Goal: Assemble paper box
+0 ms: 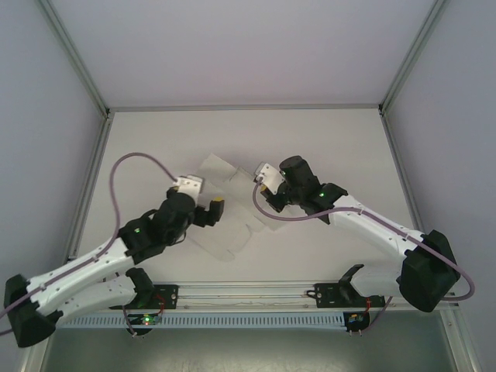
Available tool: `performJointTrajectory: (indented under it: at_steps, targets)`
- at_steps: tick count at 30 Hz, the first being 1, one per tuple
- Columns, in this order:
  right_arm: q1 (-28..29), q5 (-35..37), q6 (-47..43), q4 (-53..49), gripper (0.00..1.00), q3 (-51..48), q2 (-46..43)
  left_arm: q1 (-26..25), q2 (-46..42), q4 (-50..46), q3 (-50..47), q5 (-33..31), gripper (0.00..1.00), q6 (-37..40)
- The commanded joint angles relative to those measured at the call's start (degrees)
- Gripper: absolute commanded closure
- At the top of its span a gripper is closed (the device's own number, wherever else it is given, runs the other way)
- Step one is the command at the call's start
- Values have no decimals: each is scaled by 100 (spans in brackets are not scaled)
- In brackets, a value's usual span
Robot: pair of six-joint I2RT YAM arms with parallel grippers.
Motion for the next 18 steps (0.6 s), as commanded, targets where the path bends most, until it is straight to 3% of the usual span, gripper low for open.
performJointTrajectory:
  at_steps: [1, 8, 15, 18]
  targets:
    - [-19, -150, -354, -16, 100, -120, -90, 626, -516, -783, -110, -11, 0, -668]
    - [-148, -512, -647, -13, 100, -112, -34, 2426, -185, -1234, -135, 1039, 0, -1198]
    - [-291, -761, -640, -132, 100, 49, 8, 2649, 524, -224, -436, 1763, 0, -1078]
    - [-297, -869, -640, -99, 100, -2, -36, 2658, 828, -151, -409, 1456, 0, -1100]
